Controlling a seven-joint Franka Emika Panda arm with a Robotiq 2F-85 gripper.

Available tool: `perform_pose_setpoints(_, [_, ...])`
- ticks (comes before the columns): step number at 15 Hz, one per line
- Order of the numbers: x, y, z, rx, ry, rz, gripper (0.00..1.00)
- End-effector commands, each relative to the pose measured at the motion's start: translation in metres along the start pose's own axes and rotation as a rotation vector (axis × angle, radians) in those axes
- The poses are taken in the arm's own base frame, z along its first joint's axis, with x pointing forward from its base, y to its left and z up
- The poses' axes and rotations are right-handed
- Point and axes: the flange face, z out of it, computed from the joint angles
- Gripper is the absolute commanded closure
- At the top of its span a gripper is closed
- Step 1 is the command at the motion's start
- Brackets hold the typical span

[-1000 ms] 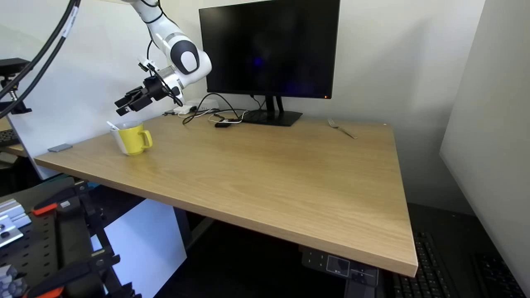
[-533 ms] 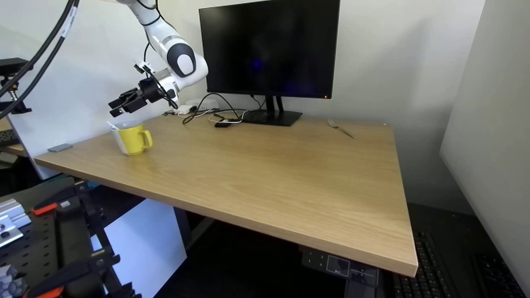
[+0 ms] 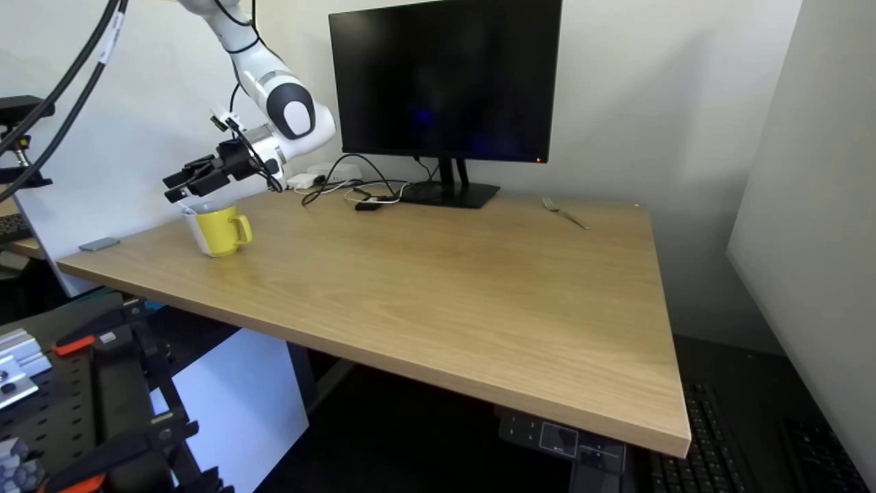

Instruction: Move the cup to the left, put the marker inside the cup then take it out and place it on the table

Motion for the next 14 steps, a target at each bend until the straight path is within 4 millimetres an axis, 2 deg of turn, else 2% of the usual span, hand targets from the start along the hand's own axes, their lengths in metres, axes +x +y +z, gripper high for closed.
perform_pose_setpoints(1, [-0.002, 0.000, 0.009, -0.004, 0.018, 0.004, 0.00])
perform_pose_setpoints(8, [0.005, -0.013, 0.021, -0.055, 0.050, 0.059, 0.00])
perform_pose_setpoints(14, [0.008, -0.012, 0.020, -0.082, 0.099, 0.075, 0.00])
